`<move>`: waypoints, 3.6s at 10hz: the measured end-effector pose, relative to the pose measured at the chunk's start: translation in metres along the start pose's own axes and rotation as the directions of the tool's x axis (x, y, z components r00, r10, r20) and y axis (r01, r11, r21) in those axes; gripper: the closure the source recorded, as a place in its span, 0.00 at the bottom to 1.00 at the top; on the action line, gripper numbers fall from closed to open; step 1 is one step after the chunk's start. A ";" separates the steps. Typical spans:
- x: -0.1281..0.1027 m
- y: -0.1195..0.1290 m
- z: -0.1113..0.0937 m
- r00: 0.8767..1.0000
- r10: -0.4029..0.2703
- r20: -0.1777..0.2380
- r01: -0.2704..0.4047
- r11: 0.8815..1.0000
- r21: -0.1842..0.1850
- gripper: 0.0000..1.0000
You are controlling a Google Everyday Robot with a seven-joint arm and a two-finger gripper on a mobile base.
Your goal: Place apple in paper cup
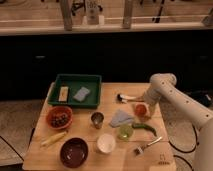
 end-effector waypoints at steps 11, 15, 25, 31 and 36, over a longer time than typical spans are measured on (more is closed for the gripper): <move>0.000 0.002 0.001 0.999 -0.034 0.012 0.034 0.999 -0.010 0.20; 0.000 0.003 0.001 0.999 -0.049 0.016 0.049 0.999 -0.015 0.20; 0.001 0.005 0.001 0.997 -0.076 0.022 0.076 0.997 -0.024 0.20; 0.001 0.004 0.001 0.996 -0.089 0.025 0.089 0.996 -0.029 0.20; 0.001 0.004 0.001 0.995 -0.100 0.028 0.101 0.994 -0.032 0.20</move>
